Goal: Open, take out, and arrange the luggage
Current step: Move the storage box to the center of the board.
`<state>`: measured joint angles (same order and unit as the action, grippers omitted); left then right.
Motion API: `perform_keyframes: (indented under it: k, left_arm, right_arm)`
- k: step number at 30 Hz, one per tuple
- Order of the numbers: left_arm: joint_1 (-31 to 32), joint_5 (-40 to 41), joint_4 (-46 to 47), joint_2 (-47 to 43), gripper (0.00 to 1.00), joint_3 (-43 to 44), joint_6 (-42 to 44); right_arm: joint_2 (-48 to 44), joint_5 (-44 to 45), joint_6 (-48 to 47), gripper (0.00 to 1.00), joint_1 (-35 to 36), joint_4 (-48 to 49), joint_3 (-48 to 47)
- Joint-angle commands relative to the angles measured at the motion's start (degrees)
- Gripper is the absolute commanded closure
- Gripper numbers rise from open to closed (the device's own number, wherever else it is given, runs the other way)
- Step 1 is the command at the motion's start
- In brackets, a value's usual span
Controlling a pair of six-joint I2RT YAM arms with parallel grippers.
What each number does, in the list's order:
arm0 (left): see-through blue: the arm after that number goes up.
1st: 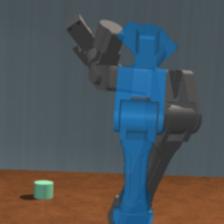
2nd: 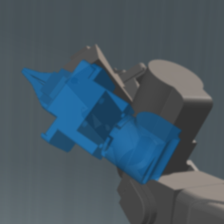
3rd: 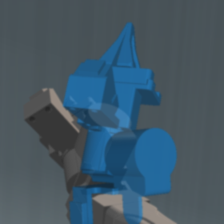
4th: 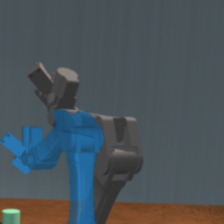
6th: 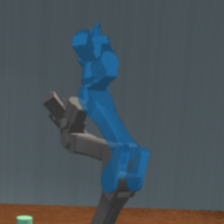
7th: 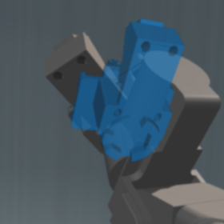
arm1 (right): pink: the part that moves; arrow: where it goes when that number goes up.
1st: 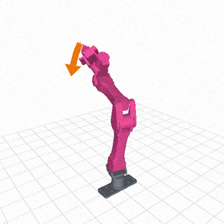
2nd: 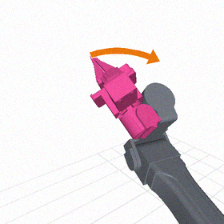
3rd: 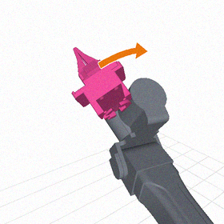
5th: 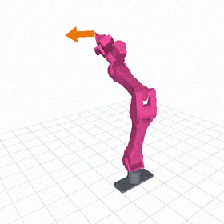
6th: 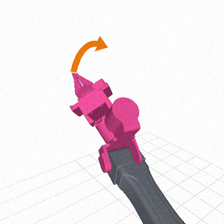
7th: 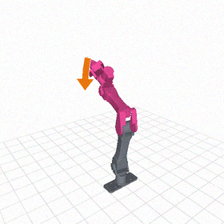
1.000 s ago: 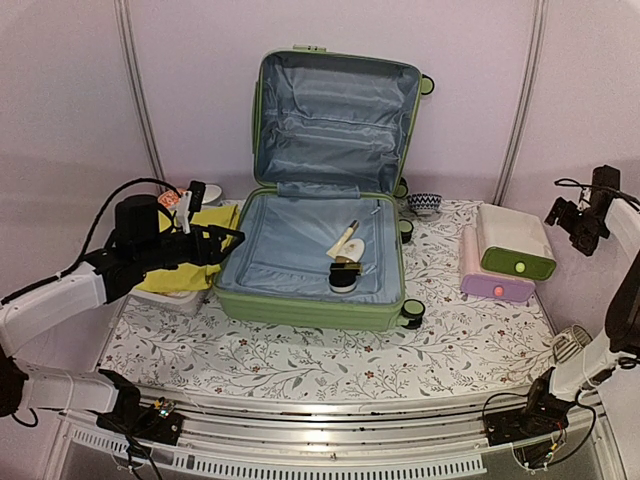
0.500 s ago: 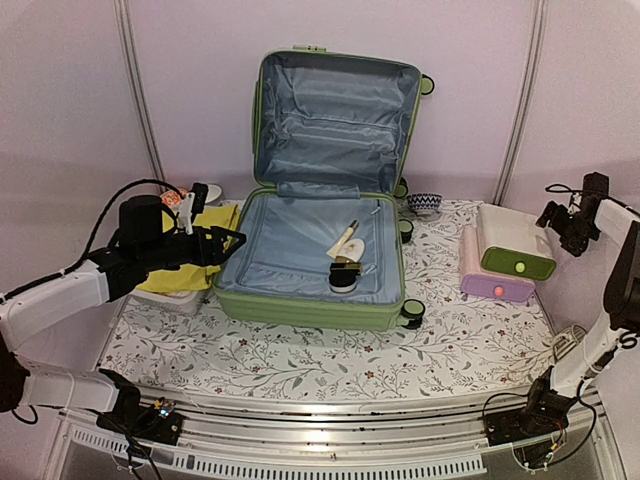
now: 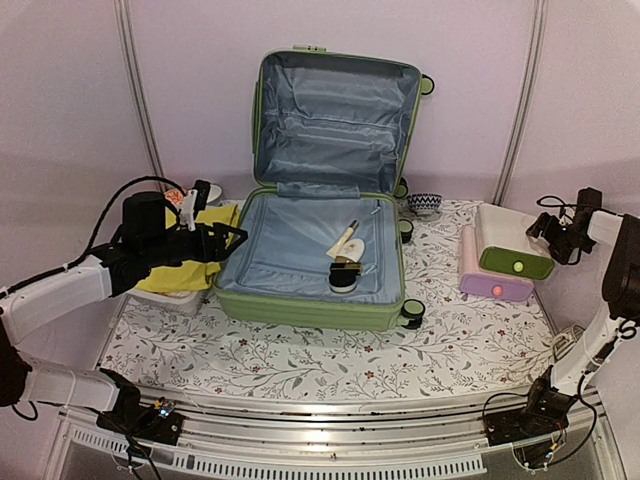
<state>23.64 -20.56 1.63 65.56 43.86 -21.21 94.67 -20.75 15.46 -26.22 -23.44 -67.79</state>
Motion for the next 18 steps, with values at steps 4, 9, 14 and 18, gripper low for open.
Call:
perform_keyframes:
  k: [4, 9, 14, 18]
  left_arm:
    - [0.72, 2.02, -1.53, 0.21, 0.25, 2.78, 1.65]
    - [0.76, 2.64, -2.06, 0.1, 0.25, 3.08, 2.05]
    - [0.71, 2.78, -2.07, -0.08, 0.25, 2.84, 1.83]
    - [0.71, 2.71, -2.16, -0.17, 0.25, 2.64, 1.79]
  right_arm:
    - [-0.65, -4.35, -0.69, 0.12, 3.14, 0.57, 5.29]
    - [-1.93, -4.18, 1.03, 0.13, 6.78, 2.04, 7.49]
    - [-3.66, -2.98, 3.93, 0.13, 11.23, 4.1, 9.76]
    - [-3.71, -2.19, 5.96, 0.13, 15.59, 5.27, 10.31]
